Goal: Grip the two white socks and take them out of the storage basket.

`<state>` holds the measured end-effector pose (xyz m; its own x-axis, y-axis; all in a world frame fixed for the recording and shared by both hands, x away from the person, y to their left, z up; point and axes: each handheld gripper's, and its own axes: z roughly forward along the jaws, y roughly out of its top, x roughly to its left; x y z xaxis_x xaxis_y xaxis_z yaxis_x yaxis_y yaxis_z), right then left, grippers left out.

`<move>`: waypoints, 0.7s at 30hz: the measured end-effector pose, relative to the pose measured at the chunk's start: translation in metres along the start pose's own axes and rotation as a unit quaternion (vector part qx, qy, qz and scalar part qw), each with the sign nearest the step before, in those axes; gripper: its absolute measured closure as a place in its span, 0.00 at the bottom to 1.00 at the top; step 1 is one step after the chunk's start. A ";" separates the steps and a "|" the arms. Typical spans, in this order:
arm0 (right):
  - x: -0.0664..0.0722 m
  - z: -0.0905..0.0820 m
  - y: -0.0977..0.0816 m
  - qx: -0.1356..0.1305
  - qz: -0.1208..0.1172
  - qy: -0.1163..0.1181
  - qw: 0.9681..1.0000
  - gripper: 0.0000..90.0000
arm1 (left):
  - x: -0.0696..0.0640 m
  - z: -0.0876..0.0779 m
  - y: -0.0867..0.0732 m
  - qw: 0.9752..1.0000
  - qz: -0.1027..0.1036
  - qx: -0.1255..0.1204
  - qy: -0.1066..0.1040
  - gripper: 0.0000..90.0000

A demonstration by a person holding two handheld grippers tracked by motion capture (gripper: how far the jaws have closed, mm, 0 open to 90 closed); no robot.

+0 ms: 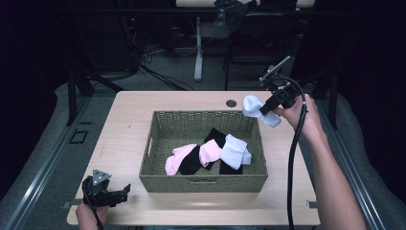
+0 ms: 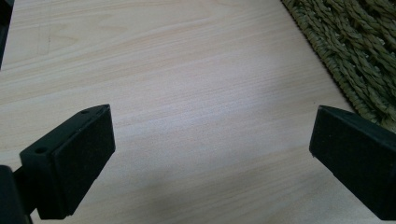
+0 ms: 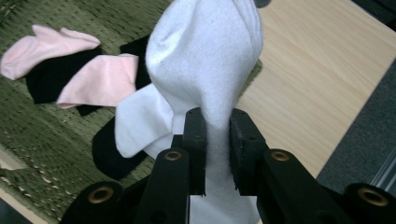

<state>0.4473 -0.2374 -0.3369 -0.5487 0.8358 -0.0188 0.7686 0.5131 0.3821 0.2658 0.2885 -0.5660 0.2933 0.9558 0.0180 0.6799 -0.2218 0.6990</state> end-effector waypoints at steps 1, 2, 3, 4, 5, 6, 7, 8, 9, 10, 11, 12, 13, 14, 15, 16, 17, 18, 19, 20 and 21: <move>-0.002 0.000 -0.002 -0.003 0.006 -0.003 1.000 0.87 | 0.000 0.000 0.000 1.000 0.000 0.000 0.000 0.00; -0.005 0.000 -0.004 -0.002 0.007 -0.003 1.000 0.87 | 0.000 0.000 0.000 1.000 0.000 0.001 -0.001 0.00; -0.011 -0.002 -0.007 -0.001 0.014 -0.001 1.000 0.87 | 0.000 0.000 0.000 1.000 0.000 0.001 -0.001 0.00; -0.014 -0.002 -0.009 0.001 0.016 -0.001 1.000 0.87 | 0.000 0.000 0.000 1.000 0.000 0.001 -0.001 0.00; -0.018 -0.001 -0.013 -0.003 0.025 -0.004 1.000 0.87 | 0.000 0.000 0.000 1.000 0.000 0.002 0.000 0.00; -0.022 -0.001 -0.015 0.001 0.026 -0.006 1.000 0.87 | 0.000 0.000 0.000 1.000 -0.001 0.001 0.000 0.00; -0.025 0.000 -0.018 0.000 0.034 -0.006 0.999 0.87 | 0.001 0.000 0.000 1.000 -0.001 0.001 0.000 0.00; -0.028 0.001 -0.021 0.001 0.039 -0.007 0.999 0.87 | 0.001 0.000 0.000 1.000 -0.001 0.001 0.000 0.00; -0.031 0.003 -0.023 0.003 0.042 -0.009 0.999 0.87 | 0.000 0.000 0.000 1.000 -0.001 0.002 0.000 0.00; -0.034 0.005 -0.026 0.007 0.043 -0.010 0.999 0.87 | 0.000 0.001 0.000 1.000 0.000 0.002 -0.001 0.00; -0.035 0.007 -0.028 0.004 0.047 -0.015 0.999 0.87 | 0.000 0.001 0.000 1.000 0.002 0.003 -0.001 0.00; -0.037 0.009 -0.030 0.003 0.048 -0.017 0.999 0.87 | 0.000 0.001 0.000 1.000 0.002 0.003 0.000 0.00; -0.038 0.010 -0.032 0.005 0.053 -0.021 0.998 0.87 | 0.000 0.001 0.000 1.000 0.003 0.003 0.000 0.00; -0.040 0.013 -0.034 0.007 0.056 -0.026 0.998 0.87 | 0.000 0.001 0.000 1.000 0.003 0.003 0.000 0.00; -0.042 0.016 -0.037 0.008 0.060 -0.026 0.998 0.87 | 0.000 0.001 0.000 1.000 0.003 0.002 0.000 0.00; -0.044 0.018 -0.038 0.011 0.060 -0.028 0.998 0.87 | 0.000 0.001 0.000 1.000 0.003 0.002 0.000 0.00; -0.044 0.021 -0.039 0.012 0.062 -0.029 0.998 0.87 | 0.000 0.001 0.000 1.000 0.002 0.003 0.000 0.00; -0.045 0.024 -0.041 0.014 0.063 -0.030 0.997 0.87 | 0.000 0.001 0.000 1.000 0.000 0.002 0.000 0.00; -0.047 0.028 -0.043 0.016 0.064 -0.028 0.997 0.87 | 0.000 0.001 0.000 1.000 0.000 0.002 0.001 0.00; -0.048 0.033 -0.046 0.018 0.068 -0.027 0.997 0.87 | 0.000 0.000 0.000 1.000 -0.001 0.001 0.001 0.00; -0.049 0.038 -0.048 0.021 0.069 -0.026 0.997 0.87 | 0.000 0.000 0.000 1.000 0.000 0.001 0.001 0.00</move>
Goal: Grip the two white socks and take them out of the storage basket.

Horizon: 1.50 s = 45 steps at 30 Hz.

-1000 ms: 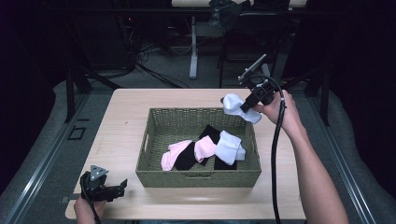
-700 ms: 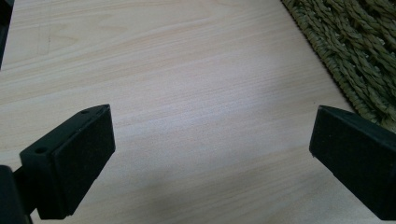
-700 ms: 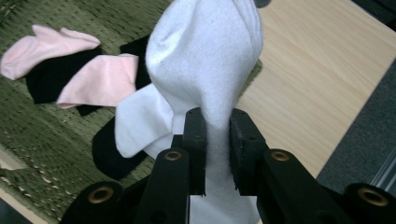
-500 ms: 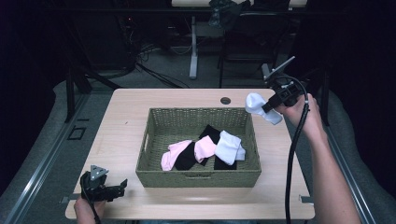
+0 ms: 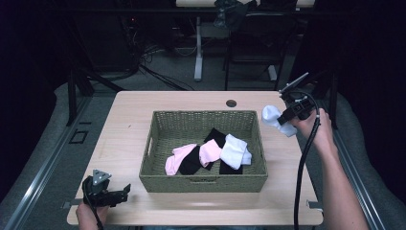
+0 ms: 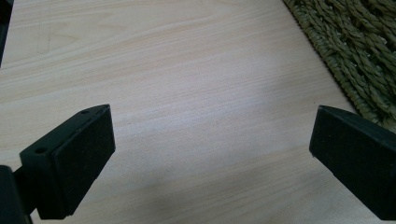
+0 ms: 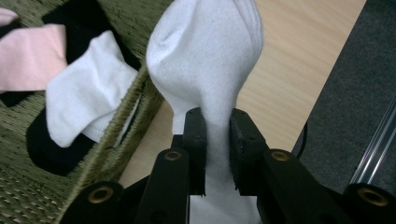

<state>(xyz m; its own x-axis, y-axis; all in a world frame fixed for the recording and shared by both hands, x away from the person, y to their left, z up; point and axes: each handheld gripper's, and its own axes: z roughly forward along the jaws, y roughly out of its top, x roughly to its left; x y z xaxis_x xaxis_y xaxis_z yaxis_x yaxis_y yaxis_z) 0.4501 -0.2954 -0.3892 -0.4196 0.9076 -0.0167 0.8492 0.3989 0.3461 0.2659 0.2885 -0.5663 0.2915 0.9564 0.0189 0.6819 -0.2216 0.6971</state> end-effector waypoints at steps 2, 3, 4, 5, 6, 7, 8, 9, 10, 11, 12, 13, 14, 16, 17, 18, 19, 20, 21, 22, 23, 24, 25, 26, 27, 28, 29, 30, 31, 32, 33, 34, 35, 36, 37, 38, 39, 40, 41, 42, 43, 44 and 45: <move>-0.002 0.008 -0.002 0.007 0.001 0.002 1.000 0.87 | 0.000 0.000 0.000 1.000 0.000 0.001 0.000 0.00; -0.003 0.012 -0.004 0.011 0.003 0.002 1.000 0.87 | 0.000 0.000 0.000 1.000 0.000 0.001 0.000 0.00; -0.004 0.017 -0.005 0.015 0.006 0.003 1.000 0.87 | 0.000 0.000 0.000 1.000 0.000 0.001 0.000 0.00; -0.005 0.019 -0.006 0.017 0.008 0.003 1.000 0.87 | 0.000 0.000 0.000 1.000 0.000 0.001 0.000 0.00; -0.005 0.024 -0.007 0.014 0.013 0.003 1.000 0.87 | 0.000 0.000 0.000 1.000 0.000 0.001 0.000 0.00; -0.007 0.028 -0.008 0.026 0.009 0.003 1.000 0.87 | 0.000 0.000 0.000 1.000 0.001 0.001 0.000 0.00; -0.007 0.030 -0.009 0.027 0.010 0.002 1.000 0.87 | 0.000 0.000 0.000 1.000 0.001 0.001 0.000 0.00; -0.007 0.034 -0.010 0.030 0.010 0.002 0.999 0.87 | 0.000 0.000 0.000 1.000 0.000 0.000 0.000 0.00; -0.008 0.038 -0.011 0.032 0.012 0.001 0.999 0.87 | 0.000 0.000 0.000 1.000 0.000 0.000 0.000 0.00; -0.008 0.042 -0.012 0.037 0.010 0.002 0.999 0.87 | 0.000 0.000 0.000 1.000 0.001 0.001 0.000 0.00; -0.008 0.046 -0.013 0.041 0.010 0.002 0.999 0.87 | 0.000 0.000 0.000 1.000 0.001 0.001 0.000 0.00; -0.008 0.052 -0.015 0.044 0.011 0.003 0.999 0.87 | 0.000 0.000 0.000 1.000 0.001 0.001 0.000 0.00; -0.008 0.056 -0.016 0.046 0.012 0.002 0.999 0.87 | 0.000 0.000 0.000 1.000 0.001 0.001 -0.001 0.00; -0.008 0.065 -0.018 0.054 0.013 0.003 0.998 0.87 | 0.000 0.000 0.000 1.000 0.000 0.001 -0.001 0.00; -0.008 0.070 -0.019 0.049 0.019 0.003 0.999 0.87 | 0.000 0.000 0.000 1.000 0.001 0.001 0.000 0.00; -0.008 0.074 -0.020 0.055 0.017 0.004 0.998 0.87 | 0.000 0.000 0.000 1.000 -0.001 0.000 0.000 0.00; -0.009 0.080 -0.021 0.058 0.021 0.008 0.998 0.87 | 0.000 0.000 0.000 1.000 -0.001 0.000 0.000 0.00; -0.009 0.083 -0.022 0.061 0.022 0.013 0.998 0.87 | 0.000 0.000 0.000 1.000 -0.001 0.000 0.000 0.00; -0.009 0.087 -0.023 0.063 0.023 0.009 0.998 0.87 | 0.000 0.000 0.000 1.000 -0.001 0.000 -0.001 0.00; -0.009 0.091 -0.024 0.066 0.026 0.008 0.997 0.87 | 0.000 0.000 0.000 1.000 0.000 0.001 -0.001 0.00; -0.009 0.094 -0.025 0.066 0.027 0.008 0.997 0.87 | 0.000 0.000 0.000 1.000 0.001 0.001 0.000 0.00; -0.009 0.096 -0.026 0.067 0.028 0.008 0.997 0.87 | 0.000 0.000 0.000 1.000 0.001 0.001 0.000 0.00; -0.009 0.101 -0.026 0.072 0.028 0.011 0.997 0.87 | 0.000 0.000 0.000 1.000 0.000 0.001 0.000 0.00; -0.009 0.104 -0.027 0.076 0.027 0.011 0.997 0.87 | 0.000 0.000 0.000 1.000 0.001 0.001 0.000 0.00; -0.008 0.108 -0.028 0.079 0.031 0.008 0.996 0.87 | 0.000 0.000 0.000 1.000 0.000 0.001 -0.001 0.00; -0.009 0.111 -0.029 0.085 0.028 0.012 0.996 0.86 | 0.000 0.000 0.000 1.000 -0.001 0.000 0.000 0.00; -0.009 0.113 -0.029 0.092 0.027 0.011 0.995 0.86 | 0.000 0.000 0.000 1.000 0.001 0.001 0.001 0.00; -0.009 0.115 -0.030 0.098 0.023 0.015 0.995 0.84 | 0.001 -0.001 0.000 1.000 0.001 -0.001 0.000 0.00; -0.009 0.117 -0.030 0.096 0.026 0.013 0.995 0.79 | 0.001 -0.001 0.000 1.000 0.001 0.000 0.000 0.00; -0.009 0.116 -0.030 0.097 0.026 0.013 0.995 0.75 | 0.001 0.000 0.000 1.000 0.001 0.000 0.001 0.00; -0.010 0.115 -0.030 0.095 0.023 0.019 0.995 0.69 | 0.001 0.000 0.000 1.000 0.000 0.000 0.000 0.00; -0.009 0.113 -0.030 0.092 0.024 0.017 0.995 0.66 | 0.001 0.000 0.000 1.000 0.000 0.000 0.000 0.00; -0.009 0.111 -0.030 0.087 0.025 0.016 0.996 0.62 | 0.001 0.000 0.000 1.000 0.000 0.000 0.001 0.00; -0.008 0.109 -0.030 0.083 0.025 0.018 0.996 0.59 | 0.001 0.000 0.000 1.000 0.000 0.000 0.001 0.00; -0.009 0.105 -0.029 0.081 0.021 0.017 0.996 0.56 | 0.001 0.000 0.000 1.000 0.001 0.000 0.000 0.00; -0.009 0.099 -0.027 0.076 0.018 0.018 0.997 0.55 | 0.001 0.000 0.000 1.000 0.001 0.001 0.000 0.00; -0.008 0.095 -0.027 0.071 0.018 0.017 0.997 0.52 | 0.000 0.000 0.000 1.000 -0.001 0.000 0.000 0.00; -0.006 0.089 -0.025 0.061 0.018 0.016 0.998 0.49 | 0.000 0.000 0.000 1.000 -0.001 -0.001 0.000 0.00; -0.004 0.083 -0.024 0.056 0.016 0.014 0.998 0.47 | 0.000 0.000 0.000 1.000 0.000 -0.001 0.000 0.00; -0.003 0.079 -0.023 0.054 0.013 0.015 0.998 0.43 | 0.000 0.000 0.000 1.000 0.001 0.000 0.001 0.00; -0.001 0.072 -0.021 0.045 0.009 0.013 0.999 0.40 | 0.000 0.000 0.000 1.000 0.000 -0.001 0.000 0.00; 0.001 0.066 -0.020 0.044 0.004 0.015 0.999 0.37 | 0.000 0.000 0.000 1.000 0.000 -0.001 0.000 0.00; 0.002 0.061 -0.018 0.045 -0.003 0.012 0.999 0.36 | 0.000 0.000 0.000 1.000 0.000 -0.001 0.000 0.00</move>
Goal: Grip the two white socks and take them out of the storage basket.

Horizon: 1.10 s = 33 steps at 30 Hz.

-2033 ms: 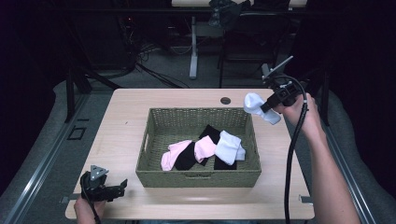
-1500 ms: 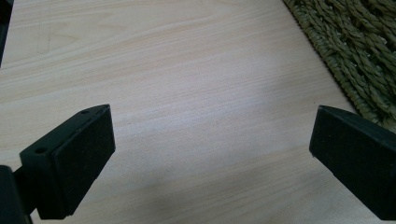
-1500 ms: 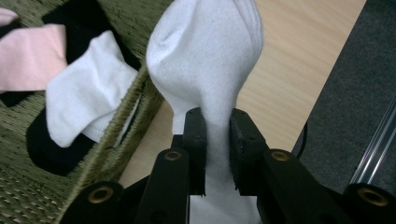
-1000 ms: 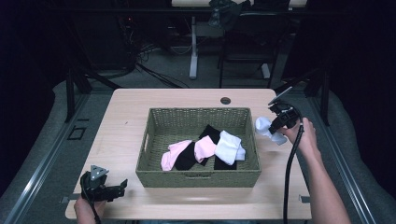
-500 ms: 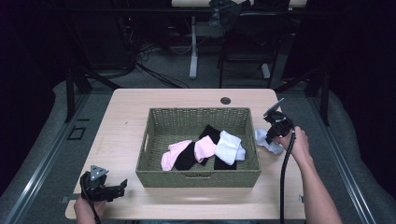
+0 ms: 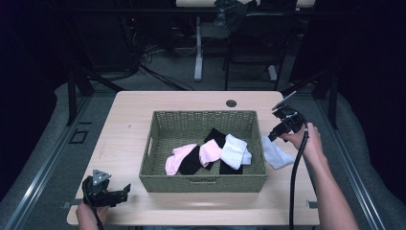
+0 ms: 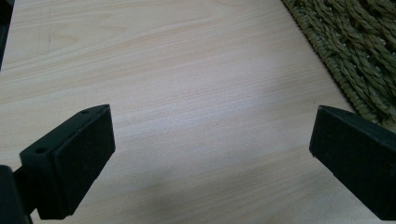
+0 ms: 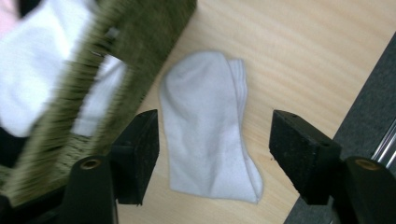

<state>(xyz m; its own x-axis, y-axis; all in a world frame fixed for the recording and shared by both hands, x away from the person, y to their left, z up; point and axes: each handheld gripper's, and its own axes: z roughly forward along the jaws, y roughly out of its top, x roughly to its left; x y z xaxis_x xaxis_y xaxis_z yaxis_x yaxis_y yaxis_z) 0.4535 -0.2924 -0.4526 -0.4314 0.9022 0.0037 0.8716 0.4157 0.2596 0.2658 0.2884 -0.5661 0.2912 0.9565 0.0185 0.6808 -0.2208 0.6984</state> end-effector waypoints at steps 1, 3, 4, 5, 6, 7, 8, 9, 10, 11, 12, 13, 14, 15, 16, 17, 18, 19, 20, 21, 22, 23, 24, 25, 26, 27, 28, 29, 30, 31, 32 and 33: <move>0.003 -0.005 0.001 -0.008 -0.002 0.000 1.000 0.33 | 0.000 0.000 0.000 1.000 0.000 0.000 0.000 0.00; 0.009 -0.016 0.003 -0.022 -0.007 -0.004 1.000 0.32 | 0.000 0.000 0.000 1.000 0.000 0.000 0.000 0.00; 0.010 -0.022 0.005 -0.017 -0.016 -0.004 1.000 0.30 | 0.000 0.000 0.000 1.000 0.000 0.000 0.000 0.00; 0.013 -0.027 0.008 -0.022 -0.018 0.000 1.000 0.28 | 0.000 0.000 0.000 1.000 0.000 0.000 0.000 0.00; 0.015 -0.031 0.009 -0.025 -0.023 0.000 0.999 0.27 | 0.000 0.000 0.000 1.000 0.001 0.001 0.000 0.00; 0.017 -0.034 0.011 -0.029 -0.021 0.000 0.999 0.26 | 0.000 0.000 0.000 1.000 0.001 0.001 0.000 0.00; 0.020 -0.039 0.013 -0.032 -0.027 0.005 0.999 0.25 | 0.000 0.000 0.000 1.000 0.001 0.001 0.000 0.00; 0.023 -0.041 0.014 -0.039 -0.030 0.006 0.999 0.24 | 0.001 0.000 0.000 1.000 0.001 0.001 0.000 0.00; 0.026 -0.044 0.016 -0.043 -0.033 0.005 0.999 0.23 | 0.001 0.000 0.000 1.000 0.000 0.001 0.000 0.00; 0.030 -0.048 0.018 -0.044 -0.039 0.000 0.998 0.22 | 0.001 0.000 0.000 1.000 0.000 0.001 0.000 0.00; 0.033 -0.051 0.020 -0.043 -0.046 0.002 0.998 0.21 | 0.001 0.000 0.000 1.000 0.000 0.001 0.000 0.00; 0.036 -0.053 0.021 -0.049 -0.045 0.002 0.998 0.20 | 0.001 0.000 0.000 1.000 0.001 0.001 0.000 0.00; 0.040 -0.056 0.023 -0.053 -0.049 0.000 0.997 0.19 | 0.001 0.000 0.000 1.000 0.000 0.001 0.000 0.00; 0.043 -0.057 0.024 -0.054 -0.052 -0.001 0.997 0.18 | 0.001 0.000 0.000 1.000 0.000 0.000 0.000 0.00; 0.046 -0.058 0.026 -0.055 -0.056 0.000 0.997 0.18 | 0.001 0.000 0.000 1.000 0.000 0.000 0.000 0.00; 0.050 -0.060 0.028 -0.056 -0.059 0.001 0.997 0.17 | 0.001 0.000 0.000 1.000 0.001 0.001 0.000 0.00; 0.055 -0.061 0.031 -0.058 -0.065 0.002 0.996 0.16 | 0.001 0.000 0.000 1.000 0.000 0.000 0.000 0.00; 0.058 -0.062 0.032 -0.060 -0.066 0.004 0.996 0.16 | 0.001 0.000 -0.001 1.000 0.001 0.000 0.000 0.00; 0.063 -0.062 0.034 -0.063 -0.073 0.009 0.995 0.16 | 0.001 0.000 -0.001 1.000 0.001 -0.001 0.000 0.00; 0.065 -0.062 0.035 -0.063 -0.075 0.011 0.995 0.16 | 0.001 0.000 -0.001 1.000 0.001 0.000 0.000 0.00; 0.070 -0.062 0.038 -0.060 -0.084 0.011 0.995 0.16 | 0.001 0.000 -0.001 1.000 0.000 0.000 0.000 0.00; 0.075 -0.061 0.039 -0.060 -0.089 0.012 0.994 0.16 | 0.001 0.000 -0.001 1.000 0.000 0.000 0.000 0.00; 0.078 -0.060 0.041 -0.063 -0.091 0.017 0.994 0.16 | 0.001 0.000 -0.001 1.000 0.000 0.000 0.000 0.00; 0.083 -0.059 0.043 -0.059 -0.098 0.017 0.993 0.16 | 0.001 0.000 -0.001 1.000 0.001 0.000 0.000 0.00; 0.087 -0.058 0.044 -0.059 -0.103 0.019 0.993 0.16 | 0.001 0.000 -0.001 1.000 0.001 0.000 0.000 0.00; 0.093 -0.056 0.046 -0.058 -0.106 0.020 0.992 0.16 | 0.001 0.000 -0.001 1.000 -0.001 -0.003 0.000 0.00; 0.098 -0.054 0.048 -0.061 -0.107 0.024 0.992 0.16 | 0.002 -0.001 -0.001 1.000 0.000 -0.001 0.000 0.00; 0.104 -0.051 0.050 -0.057 -0.115 0.028 0.991 0.16 | 0.002 -0.001 -0.001 1.000 0.000 -0.002 0.000 0.00; 0.107 -0.049 0.051 -0.053 -0.119 0.025 0.991 0.16 | 0.002 -0.001 -0.001 1.000 0.000 -0.002 0.001 0.00; 0.112 -0.046 0.053 -0.053 -0.122 0.027 0.991 0.16 | 0.002 -0.002 -0.001 1.000 -0.001 -0.002 0.001 0.00; 0.118 -0.042 0.055 -0.051 -0.127 0.028 0.990 0.16 | 0.002 -0.002 -0.001 1.000 0.000 -0.001 0.001 0.00; 0.120 -0.040 0.056 -0.048 -0.131 0.029 0.990 0.15 | 0.002 -0.002 -0.001 1.000 -0.001 -0.001 0.000 0.00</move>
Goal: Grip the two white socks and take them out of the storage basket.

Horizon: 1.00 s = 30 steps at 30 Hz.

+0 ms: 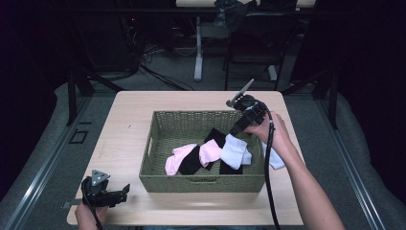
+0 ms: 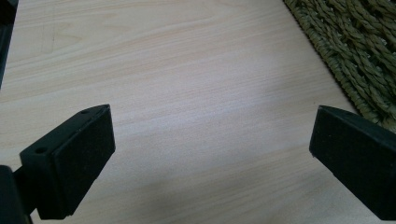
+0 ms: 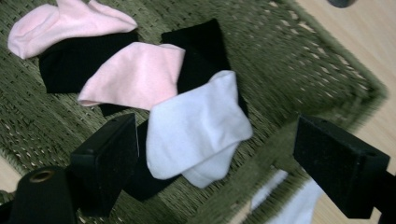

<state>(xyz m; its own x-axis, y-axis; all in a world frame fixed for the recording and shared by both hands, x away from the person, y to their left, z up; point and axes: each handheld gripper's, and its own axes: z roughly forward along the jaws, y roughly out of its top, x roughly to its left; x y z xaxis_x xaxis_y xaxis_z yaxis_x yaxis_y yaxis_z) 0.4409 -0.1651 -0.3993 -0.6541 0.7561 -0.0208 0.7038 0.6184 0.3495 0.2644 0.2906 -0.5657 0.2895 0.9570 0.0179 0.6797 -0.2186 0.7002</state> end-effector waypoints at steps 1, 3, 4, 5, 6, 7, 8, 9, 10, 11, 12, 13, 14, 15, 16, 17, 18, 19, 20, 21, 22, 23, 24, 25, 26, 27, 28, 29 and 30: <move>0.004 0.004 0.002 0.004 -0.003 0.001 1.000 0.15 | 0.000 0.000 0.000 1.000 0.000 0.000 0.000 0.00; 0.008 0.010 0.005 0.008 -0.008 0.002 1.000 0.13 | 0.000 0.000 0.000 1.000 0.000 0.000 0.000 0.00; 0.009 0.013 0.006 0.009 -0.010 0.004 1.000 0.12 | 0.000 0.000 0.000 1.000 -0.001 0.000 0.000 0.00; 0.011 0.017 0.006 0.011 -0.010 0.004 1.000 0.11 | 0.001 0.000 0.000 1.000 -0.001 0.000 0.000 0.00; 0.013 0.020 0.007 0.017 -0.012 0.003 1.000 0.11 | 0.001 0.000 0.000 1.000 -0.001 0.000 0.000 0.00; 0.015 0.024 0.008 0.021 -0.017 0.001 1.000 0.11 | 0.001 0.000 0.000 1.000 -0.002 0.000 0.000 0.00; 0.016 0.027 0.008 0.018 -0.016 0.003 1.000 0.11 | 0.001 0.000 0.000 1.000 -0.001 0.000 0.000 0.00; 0.017 0.030 0.008 0.024 -0.017 0.004 1.000 0.10 | 0.000 0.000 0.000 1.000 -0.001 0.000 0.000 0.00; 0.018 0.034 0.008 0.025 -0.017 0.008 1.000 0.10 | 0.001 0.000 0.000 1.000 0.000 0.000 0.000 0.00; 0.020 0.038 0.007 0.026 -0.015 0.012 0.999 0.11 | 0.000 0.000 0.000 1.000 0.000 0.000 0.000 0.00; 0.021 0.042 0.007 0.031 -0.017 0.011 0.999 0.11 | 0.001 0.000 0.000 1.000 0.000 0.000 -0.001 0.00; 0.021 0.045 0.006 0.033 -0.016 0.013 0.999 0.12 | 0.001 0.000 0.000 1.000 0.000 0.000 0.000 0.00; 0.022 0.048 0.005 0.035 -0.015 0.013 0.999 0.12 | 0.001 0.000 0.000 1.000 -0.001 0.000 0.000 0.00; 0.022 0.050 0.005 0.040 -0.016 0.013 0.999 0.12 | 0.001 0.001 0.000 1.000 -0.001 0.000 0.000 0.00; 0.022 0.053 0.003 0.043 -0.014 0.020 0.999 0.13 | 0.001 0.001 0.000 1.000 -0.001 0.000 -0.001 0.00; 0.022 0.057 0.002 0.044 -0.013 0.018 0.999 0.13 | 0.001 0.001 0.000 1.000 0.000 0.001 -0.001 0.00; 0.023 0.060 0.001 0.046 -0.012 0.019 0.999 0.14 | 0.000 0.000 0.000 1.000 -0.001 0.001 -0.001 0.00; 0.023 0.064 -0.001 0.050 -0.013 0.020 0.998 0.14 | 0.000 0.000 0.000 1.000 -0.001 0.000 0.000 0.00; 0.024 0.068 -0.003 0.045 -0.006 0.021 0.999 0.14 | 0.000 0.000 0.000 1.000 0.000 0.001 -0.001 0.00; 0.023 0.070 -0.003 0.056 -0.011 0.022 0.998 0.15 | 0.000 0.001 0.000 1.000 0.000 0.000 0.000 0.00; 0.024 0.074 -0.004 0.061 -0.010 0.025 0.998 0.15 | 0.000 0.001 0.000 1.000 0.000 0.000 0.000 0.00; 0.025 0.078 -0.006 0.066 -0.009 0.027 0.997 0.16 | 0.000 0.001 0.000 1.000 0.000 0.000 0.000 0.00; 0.025 0.081 -0.007 0.073 -0.009 0.030 0.997 0.16 | 0.000 0.001 0.000 1.000 0.001 0.000 0.000 0.00; 0.026 0.086 -0.008 0.076 -0.010 0.030 0.997 0.16 | 0.000 0.001 0.000 1.000 0.001 0.000 0.000 0.00; 0.027 0.089 -0.009 0.083 -0.010 0.031 0.996 0.16 | 0.000 0.001 0.000 1.000 0.002 0.001 0.000 0.00; 0.027 0.091 -0.009 0.084 -0.010 0.032 0.996 0.17 | 0.000 0.001 0.000 1.000 0.002 0.001 0.000 0.00; 0.028 0.092 -0.009 0.087 -0.010 0.032 0.996 0.17 | 0.000 0.001 0.000 1.000 0.002 0.000 0.000 0.00; 0.029 0.095 -0.010 0.089 -0.006 0.033 0.995 0.17 | 0.000 0.001 0.000 1.000 0.002 0.000 0.000 0.00; 0.029 0.096 -0.010 0.095 -0.010 0.030 0.995 0.18 | 0.000 0.001 0.000 1.000 0.001 0.000 0.000 0.00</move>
<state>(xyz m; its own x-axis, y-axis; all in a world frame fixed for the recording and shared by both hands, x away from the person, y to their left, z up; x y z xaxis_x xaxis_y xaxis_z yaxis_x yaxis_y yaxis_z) 0.4417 -0.1293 -0.4935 -0.6802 0.7324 0.0319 0.7261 0.6671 0.1668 0.2650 0.2905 -0.5661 0.2908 0.9566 0.0198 0.6794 -0.2210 0.6997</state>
